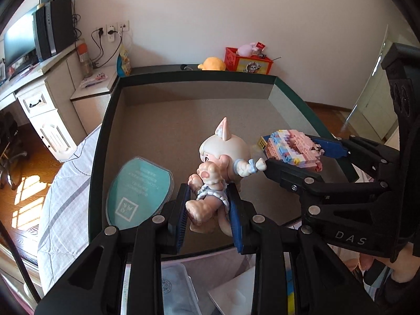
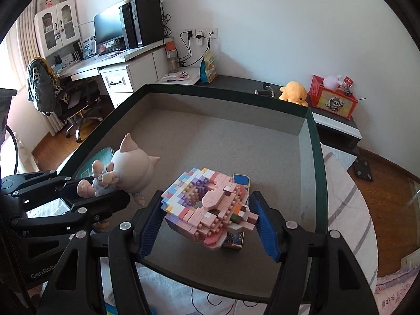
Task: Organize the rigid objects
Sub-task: 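Lower pig doll and lego figure into the pink box and open both tools, then move the left tool toward the white dog-shaped figure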
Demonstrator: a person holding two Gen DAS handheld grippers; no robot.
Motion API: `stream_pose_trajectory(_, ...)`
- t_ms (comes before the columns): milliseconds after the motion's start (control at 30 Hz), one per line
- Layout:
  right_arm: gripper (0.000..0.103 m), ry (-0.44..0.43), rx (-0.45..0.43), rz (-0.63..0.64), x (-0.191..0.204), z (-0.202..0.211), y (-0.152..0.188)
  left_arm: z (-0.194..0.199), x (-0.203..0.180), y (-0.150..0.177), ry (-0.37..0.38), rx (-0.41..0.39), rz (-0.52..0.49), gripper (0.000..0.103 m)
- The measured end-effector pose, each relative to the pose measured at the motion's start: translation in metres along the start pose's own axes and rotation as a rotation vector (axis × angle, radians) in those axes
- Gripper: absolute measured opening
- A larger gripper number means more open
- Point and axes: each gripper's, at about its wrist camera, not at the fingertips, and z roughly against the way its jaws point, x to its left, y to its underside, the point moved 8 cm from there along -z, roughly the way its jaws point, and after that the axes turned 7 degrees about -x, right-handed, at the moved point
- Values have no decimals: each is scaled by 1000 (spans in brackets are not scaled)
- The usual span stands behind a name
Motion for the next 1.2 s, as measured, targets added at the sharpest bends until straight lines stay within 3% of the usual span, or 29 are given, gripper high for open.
stream_pose_trajectory(133, 67, -31, -2, -36, 0, 3, 3, 14, 0, -6, -19, -49, -11, 35)
stream_pose_trajectory(200, 71, -36, -30, -56, -1, 12, 1, 26, 3, -8, -17, -77, 2, 47)
stream_pose_trajectory(233, 73, -30, -42, -63, -1, 18, 1, 36, 5, -8, -21, -93, 10, 62)
stream_pose_trajectory(267, 74, -27, -56, -69, 0, 26, 0, 47, 6, -8, -26, -121, 17, 71)
stream_pose_trajectory(333, 82, -25, -87, -78, 3, 46, 0, 75, 8, -9, -45, -199, 23, 76)
stream_pose_trajectory(467, 84, 15, -194, -64, 17, 104, 3, 138, 9, 1, -115, -332, 48, 97)
stream_pose_trajectory(600, 96, 84, -318, -44, 32, 173, 18, 199, 3, 21, -165, -441, 59, 103)
stream_pose_trajectory(867, 96, 221, -506, -52, 56, 286, 61, 284, -26, 79, -246, -530, 14, 103)
stream_pose_trajectory(967, 96, 275, -536, -52, 59, 314, 78, 309, -37, 97, -269, -557, -18, 103)
stream_pose_trajectory(1200, 96, 294, -569, -70, 70, 354, 106, 348, -47, 119, -268, -596, -30, 103)
